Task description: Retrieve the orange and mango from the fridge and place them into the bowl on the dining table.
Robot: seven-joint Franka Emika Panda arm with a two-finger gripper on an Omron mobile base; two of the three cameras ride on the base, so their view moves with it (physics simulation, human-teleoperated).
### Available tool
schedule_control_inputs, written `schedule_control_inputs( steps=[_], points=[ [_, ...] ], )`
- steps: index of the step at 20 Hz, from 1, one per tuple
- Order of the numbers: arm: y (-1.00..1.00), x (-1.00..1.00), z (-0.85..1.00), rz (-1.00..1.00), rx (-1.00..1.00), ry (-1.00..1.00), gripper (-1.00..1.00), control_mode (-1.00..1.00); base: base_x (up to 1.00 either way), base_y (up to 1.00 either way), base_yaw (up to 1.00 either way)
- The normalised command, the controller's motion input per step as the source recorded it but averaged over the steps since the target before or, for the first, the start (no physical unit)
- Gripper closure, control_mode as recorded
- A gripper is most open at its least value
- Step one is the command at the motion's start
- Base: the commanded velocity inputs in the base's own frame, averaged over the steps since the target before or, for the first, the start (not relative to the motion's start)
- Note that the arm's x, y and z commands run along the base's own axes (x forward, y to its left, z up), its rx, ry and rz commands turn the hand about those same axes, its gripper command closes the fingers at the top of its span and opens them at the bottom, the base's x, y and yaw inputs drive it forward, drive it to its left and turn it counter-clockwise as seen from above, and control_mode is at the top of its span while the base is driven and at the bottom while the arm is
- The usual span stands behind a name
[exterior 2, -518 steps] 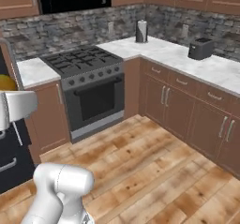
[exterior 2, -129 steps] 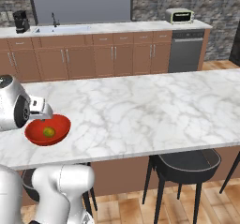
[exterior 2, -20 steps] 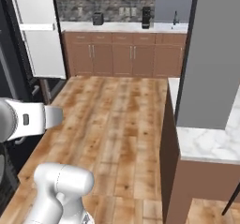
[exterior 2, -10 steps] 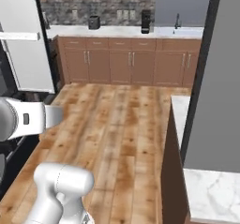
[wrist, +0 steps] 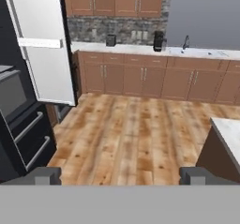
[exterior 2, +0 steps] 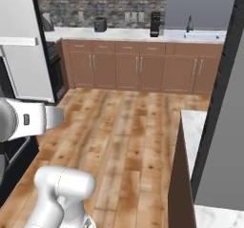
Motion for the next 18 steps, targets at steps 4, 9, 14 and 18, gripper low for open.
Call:
schedule_control_inputs(
  steps=[4,9,14,18],
  points=[
    [0.0,0.0,0.0,0.0,0.0,0.0,-1.0,1.0,0.07,0.0,0.26],
    [0.0,0.0,0.0,0.0,0.0,0.0,-1.0,1.0,0.06,0.0,0.28],
    [0.0,0.0,0.0,0.0,0.0,0.0,-1.0,1.0,0.23,0.0,0.25],
    [0.0,0.0,0.0,0.0,0.0,0.0,-1.0,1.0,0.5,-0.01,0.14]
  ],
)
